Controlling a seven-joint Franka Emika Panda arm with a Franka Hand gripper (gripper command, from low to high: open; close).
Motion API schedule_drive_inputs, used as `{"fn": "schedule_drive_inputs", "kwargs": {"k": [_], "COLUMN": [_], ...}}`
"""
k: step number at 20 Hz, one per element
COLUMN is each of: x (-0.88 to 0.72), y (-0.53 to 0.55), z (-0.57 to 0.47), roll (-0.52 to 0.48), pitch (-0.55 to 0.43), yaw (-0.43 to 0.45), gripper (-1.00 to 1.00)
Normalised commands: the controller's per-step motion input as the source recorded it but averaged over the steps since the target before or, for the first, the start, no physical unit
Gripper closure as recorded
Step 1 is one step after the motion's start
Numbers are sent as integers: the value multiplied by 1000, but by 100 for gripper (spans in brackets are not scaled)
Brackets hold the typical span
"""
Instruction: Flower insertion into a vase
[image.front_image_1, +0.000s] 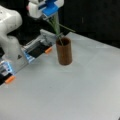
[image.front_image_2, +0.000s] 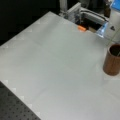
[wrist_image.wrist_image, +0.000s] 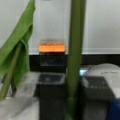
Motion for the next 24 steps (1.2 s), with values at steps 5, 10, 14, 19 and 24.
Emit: {"fn": "schedule_drive_inputs", "kwargs": {"k": [5,10,14,19,24], "x": [-254,-272,-107,227,435], "y": [163,77,8,-14,33], "z": [-92,27,103,106,114], "roll": [91,85,68,72,48], "pitch": [-62,107,456,602,618], "yaw": [-144,-122,-89,-42,8], "gripper": [100,100,100,100,100]}}
